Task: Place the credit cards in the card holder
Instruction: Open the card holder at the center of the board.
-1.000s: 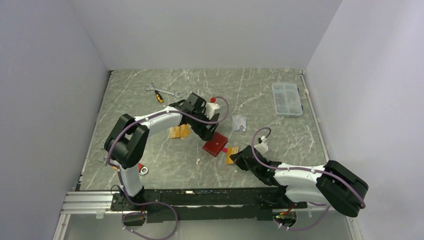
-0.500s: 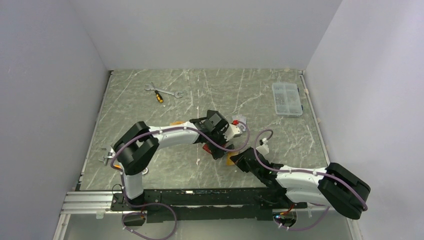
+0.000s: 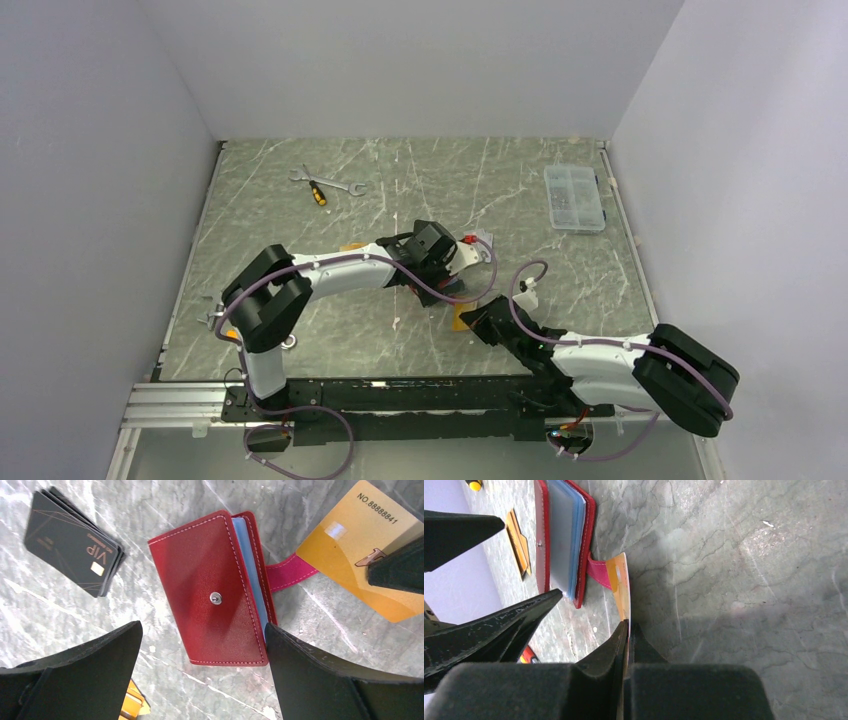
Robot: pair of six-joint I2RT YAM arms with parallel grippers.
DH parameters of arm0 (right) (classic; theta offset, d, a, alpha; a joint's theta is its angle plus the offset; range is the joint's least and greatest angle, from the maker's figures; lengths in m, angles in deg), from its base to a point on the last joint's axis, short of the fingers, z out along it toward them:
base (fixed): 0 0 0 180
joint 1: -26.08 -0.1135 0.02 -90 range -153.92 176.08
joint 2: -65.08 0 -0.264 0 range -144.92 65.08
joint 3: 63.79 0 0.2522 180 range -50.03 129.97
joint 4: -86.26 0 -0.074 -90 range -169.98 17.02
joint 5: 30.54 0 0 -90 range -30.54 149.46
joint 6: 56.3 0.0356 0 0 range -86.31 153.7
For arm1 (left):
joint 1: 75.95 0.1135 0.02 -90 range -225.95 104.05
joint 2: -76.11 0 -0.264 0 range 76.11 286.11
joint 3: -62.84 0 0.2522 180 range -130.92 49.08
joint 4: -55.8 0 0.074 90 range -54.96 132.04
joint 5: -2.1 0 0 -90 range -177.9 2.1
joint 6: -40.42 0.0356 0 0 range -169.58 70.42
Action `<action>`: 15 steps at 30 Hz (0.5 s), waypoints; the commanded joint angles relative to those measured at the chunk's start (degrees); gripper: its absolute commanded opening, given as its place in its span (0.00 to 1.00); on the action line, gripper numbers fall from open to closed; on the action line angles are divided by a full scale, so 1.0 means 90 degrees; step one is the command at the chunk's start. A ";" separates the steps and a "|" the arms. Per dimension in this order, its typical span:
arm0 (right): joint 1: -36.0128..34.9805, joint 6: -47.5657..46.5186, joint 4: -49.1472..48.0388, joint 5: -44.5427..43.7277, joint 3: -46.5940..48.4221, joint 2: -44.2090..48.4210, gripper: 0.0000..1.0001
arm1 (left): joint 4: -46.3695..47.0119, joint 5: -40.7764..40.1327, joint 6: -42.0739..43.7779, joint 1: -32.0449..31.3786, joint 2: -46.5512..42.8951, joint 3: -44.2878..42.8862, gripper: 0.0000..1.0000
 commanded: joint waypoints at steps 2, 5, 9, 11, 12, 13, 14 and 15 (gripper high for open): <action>-0.0007 -0.0272 0.1781 0.0115 -0.0374 -0.0405 0.00 | 0.0243 -0.0406 0.0204 -0.0017 -0.0263 -0.0033 0.99; 0.0000 -0.0239 0.1854 0.0065 -0.0412 -0.0272 0.00 | 0.0275 -0.0400 0.0214 -0.0001 -0.0216 -0.0078 0.99; -0.0008 -0.0214 0.1913 0.0054 -0.0440 -0.0160 0.00 | 0.0336 -0.0469 0.0268 -0.0004 -0.0018 -0.0132 0.99; -0.0012 -0.0202 0.1889 0.0063 -0.0453 -0.0176 0.00 | 0.0345 -0.0530 0.0299 -0.0002 0.0107 -0.0196 0.99; -0.0012 -0.0195 0.1872 0.0073 -0.0468 -0.0189 0.00 | 0.0297 -0.0507 0.0288 -0.0001 0.0156 -0.0252 0.99; -0.0005 -0.0190 0.1857 0.0082 -0.0473 -0.0206 0.00 | 0.0236 -0.0403 0.0267 -0.0007 0.0181 -0.0293 0.99; -0.0006 -0.0195 0.1843 0.0087 -0.0480 -0.0213 0.00 | 0.0183 -0.0283 0.0225 -0.0009 0.0184 -0.0309 0.99; -0.0010 -0.0194 0.1831 0.0088 -0.0481 -0.0225 0.00 | 0.0164 -0.0193 0.0200 -0.0015 0.0173 -0.0305 1.00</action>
